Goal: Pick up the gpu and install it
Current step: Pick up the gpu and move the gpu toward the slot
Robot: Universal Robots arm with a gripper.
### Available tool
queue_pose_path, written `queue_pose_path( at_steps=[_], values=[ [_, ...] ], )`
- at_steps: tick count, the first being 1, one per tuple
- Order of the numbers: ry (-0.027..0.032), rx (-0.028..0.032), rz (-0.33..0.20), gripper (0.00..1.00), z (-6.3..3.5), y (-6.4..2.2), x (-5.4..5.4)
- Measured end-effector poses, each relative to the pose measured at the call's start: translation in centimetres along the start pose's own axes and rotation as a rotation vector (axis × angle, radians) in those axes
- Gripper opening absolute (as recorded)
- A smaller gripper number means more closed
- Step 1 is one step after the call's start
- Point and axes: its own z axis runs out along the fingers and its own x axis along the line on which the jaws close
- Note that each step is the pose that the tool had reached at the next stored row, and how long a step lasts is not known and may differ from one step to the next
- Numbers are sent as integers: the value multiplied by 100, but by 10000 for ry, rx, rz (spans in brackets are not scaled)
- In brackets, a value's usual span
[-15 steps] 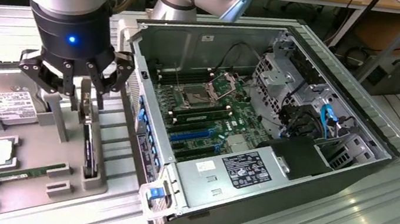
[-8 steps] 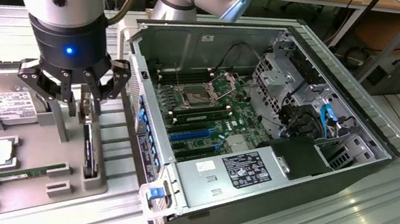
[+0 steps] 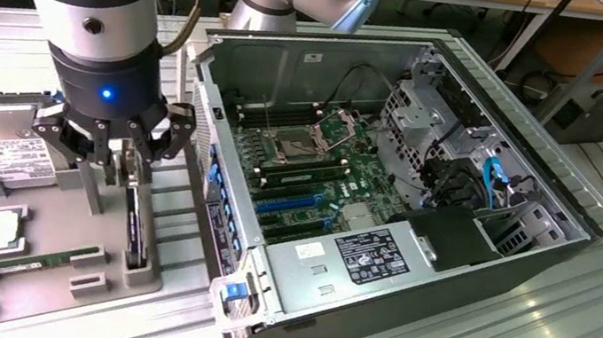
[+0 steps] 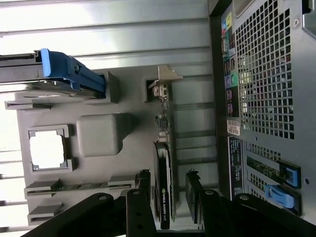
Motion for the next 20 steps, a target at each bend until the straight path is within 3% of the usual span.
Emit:
queue_pose_path(
  at_steps=[20],
  values=[
    [0,0,0,42,397,-9,11]
  ],
)
